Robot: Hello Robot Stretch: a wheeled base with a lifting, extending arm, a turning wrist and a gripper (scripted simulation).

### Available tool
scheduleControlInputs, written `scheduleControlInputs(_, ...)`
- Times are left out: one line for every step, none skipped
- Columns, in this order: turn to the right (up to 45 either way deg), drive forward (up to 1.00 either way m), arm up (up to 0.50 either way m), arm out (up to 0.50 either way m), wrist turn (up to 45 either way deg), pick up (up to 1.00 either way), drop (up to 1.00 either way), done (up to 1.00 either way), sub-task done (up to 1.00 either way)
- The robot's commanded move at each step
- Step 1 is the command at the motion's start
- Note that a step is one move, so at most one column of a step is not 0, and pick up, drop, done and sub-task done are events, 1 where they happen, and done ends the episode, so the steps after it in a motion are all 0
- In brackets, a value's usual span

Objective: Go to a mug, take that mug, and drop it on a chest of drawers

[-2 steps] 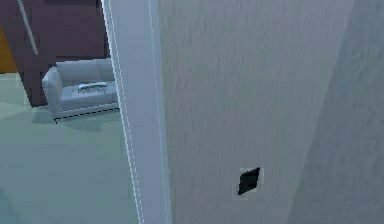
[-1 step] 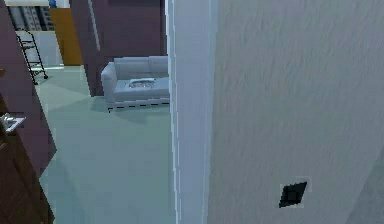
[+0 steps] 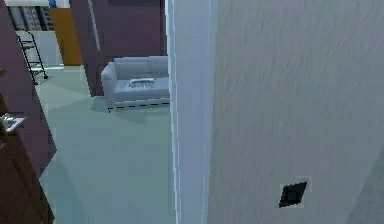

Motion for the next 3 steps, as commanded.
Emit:
scheduleControlInputs(0.0, 0.0, 0.0, 0.0, 45.0, 0.0, 0.0, 0.0, 0.0)
scheduleControlInputs(0.0, 0.0, 0.0, 0.0, 45.0, 0.0, 0.0, 0.0, 0.0)
scheduleControlInputs(0.0, 0.0, 0.0, 0.0, 45.0, 0.0, 0.0, 0.0, 0.0)
